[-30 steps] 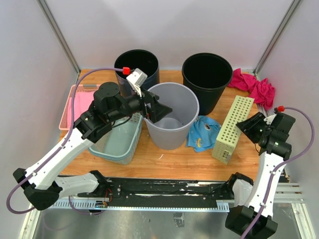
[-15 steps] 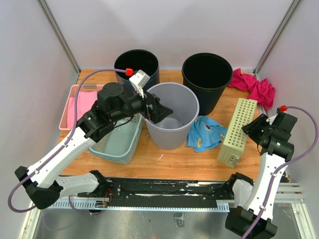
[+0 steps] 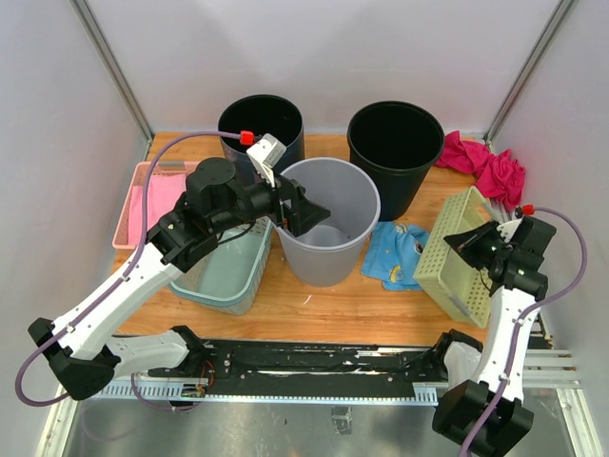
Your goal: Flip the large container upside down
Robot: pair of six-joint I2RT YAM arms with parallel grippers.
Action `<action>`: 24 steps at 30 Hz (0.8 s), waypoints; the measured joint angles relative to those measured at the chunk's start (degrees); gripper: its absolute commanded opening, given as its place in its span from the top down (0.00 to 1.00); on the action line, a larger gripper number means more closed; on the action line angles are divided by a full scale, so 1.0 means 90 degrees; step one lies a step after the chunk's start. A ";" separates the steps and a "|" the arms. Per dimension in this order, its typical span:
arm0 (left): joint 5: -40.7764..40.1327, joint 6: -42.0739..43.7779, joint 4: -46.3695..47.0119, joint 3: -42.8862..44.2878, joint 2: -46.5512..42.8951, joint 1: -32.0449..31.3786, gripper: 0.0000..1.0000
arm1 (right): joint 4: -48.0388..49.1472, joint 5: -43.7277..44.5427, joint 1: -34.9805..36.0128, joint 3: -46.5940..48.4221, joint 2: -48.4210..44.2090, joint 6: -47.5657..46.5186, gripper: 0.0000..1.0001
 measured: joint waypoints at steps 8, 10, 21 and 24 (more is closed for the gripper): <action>-0.0024 -0.0005 0.0000 0.0000 -0.0002 0.0000 0.01 | 0.1603 -0.1263 0.0039 -0.0367 0.0015 0.1406 1.00; -0.0024 -0.0005 0.0000 0.0000 -0.0002 0.0000 0.01 | 0.2113 -0.1542 0.0087 -0.0505 0.0024 0.1897 1.00; -0.0012 -0.0005 0.0000 0.0000 0.0090 0.0000 0.01 | 0.4607 -0.2171 0.0112 -0.1435 0.0138 0.4114 1.00; 0.0017 -0.0007 0.0000 0.0000 0.0134 0.0000 0.01 | 0.5064 -0.2261 0.0046 -0.1870 0.0194 0.4376 1.00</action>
